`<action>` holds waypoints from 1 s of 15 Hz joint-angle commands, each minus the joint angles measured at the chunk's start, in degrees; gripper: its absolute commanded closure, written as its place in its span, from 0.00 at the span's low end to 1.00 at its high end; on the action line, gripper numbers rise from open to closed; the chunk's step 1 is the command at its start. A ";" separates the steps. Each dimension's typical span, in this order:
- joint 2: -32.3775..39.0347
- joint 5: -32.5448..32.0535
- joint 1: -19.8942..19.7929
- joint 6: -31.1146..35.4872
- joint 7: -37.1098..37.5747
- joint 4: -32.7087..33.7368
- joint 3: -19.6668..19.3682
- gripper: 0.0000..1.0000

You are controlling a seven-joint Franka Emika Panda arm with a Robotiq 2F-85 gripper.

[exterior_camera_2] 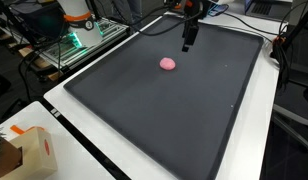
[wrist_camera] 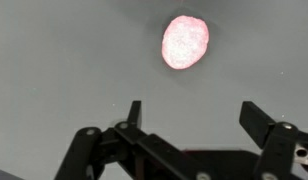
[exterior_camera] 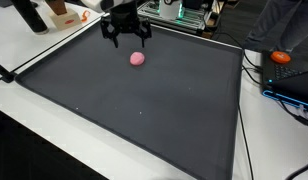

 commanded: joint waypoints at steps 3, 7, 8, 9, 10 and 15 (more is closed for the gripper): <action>-2.66 0.62 -0.09 0.05 4.21 -0.89 -1.63 0.00; -2.30 0.61 0.13 0.05 4.19 -0.72 -1.54 0.00; -2.26 0.61 0.15 0.05 4.19 -0.72 -1.53 0.00; -1.83 0.50 0.11 0.49 5.13 -2.00 -1.81 0.00; -1.89 0.51 0.12 1.22 5.95 -3.04 -1.97 0.00; -1.74 3.02 -0.59 2.09 7.23 -8.25 -1.93 0.00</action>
